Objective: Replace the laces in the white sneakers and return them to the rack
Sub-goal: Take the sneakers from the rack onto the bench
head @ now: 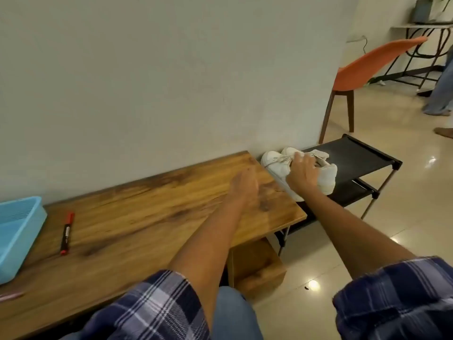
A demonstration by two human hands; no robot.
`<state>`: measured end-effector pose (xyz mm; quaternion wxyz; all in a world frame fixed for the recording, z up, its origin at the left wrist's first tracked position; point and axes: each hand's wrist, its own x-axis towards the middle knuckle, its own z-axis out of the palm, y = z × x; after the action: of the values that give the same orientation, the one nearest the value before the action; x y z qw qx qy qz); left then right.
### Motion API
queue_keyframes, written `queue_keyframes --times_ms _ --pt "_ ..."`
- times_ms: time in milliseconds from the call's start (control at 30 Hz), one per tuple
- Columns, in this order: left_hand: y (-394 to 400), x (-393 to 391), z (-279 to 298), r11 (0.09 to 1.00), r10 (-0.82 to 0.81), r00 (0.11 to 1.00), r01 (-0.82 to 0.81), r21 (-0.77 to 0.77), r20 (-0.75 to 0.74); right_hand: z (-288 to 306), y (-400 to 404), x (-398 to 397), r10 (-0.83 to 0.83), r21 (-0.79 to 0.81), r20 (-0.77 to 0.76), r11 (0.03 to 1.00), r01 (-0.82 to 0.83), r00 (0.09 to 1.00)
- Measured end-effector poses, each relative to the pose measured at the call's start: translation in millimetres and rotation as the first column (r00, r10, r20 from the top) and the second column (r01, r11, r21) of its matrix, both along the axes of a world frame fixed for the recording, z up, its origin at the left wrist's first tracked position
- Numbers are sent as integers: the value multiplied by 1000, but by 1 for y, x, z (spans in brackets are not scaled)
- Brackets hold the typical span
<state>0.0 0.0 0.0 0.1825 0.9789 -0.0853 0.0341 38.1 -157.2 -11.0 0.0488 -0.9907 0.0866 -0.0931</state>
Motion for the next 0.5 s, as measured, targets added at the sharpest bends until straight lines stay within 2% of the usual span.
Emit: queue_keyframes --times_ms 67,133,267,400,500 --pt "-29 15 -3 998 -44 998 43 -45 -34 -2 -29 7 -179 101 -57 978 184 982" --pt "-65 30 -6 989 -108 989 97 -108 -100 -9 -59 19 -265 198 -122 938 285 957" --pt "-120 52 -26 985 -126 958 91 -143 -258 -28 -89 45 -153 273 -135 944 185 979" --pt "-139 63 -38 984 3 984 -34 -174 -176 -42 -106 50 -137 302 -71 941 152 988" --pt "-135 65 -28 945 37 984 -92 -313 -176 -33 -107 49 -107 256 -30 960 111 994"
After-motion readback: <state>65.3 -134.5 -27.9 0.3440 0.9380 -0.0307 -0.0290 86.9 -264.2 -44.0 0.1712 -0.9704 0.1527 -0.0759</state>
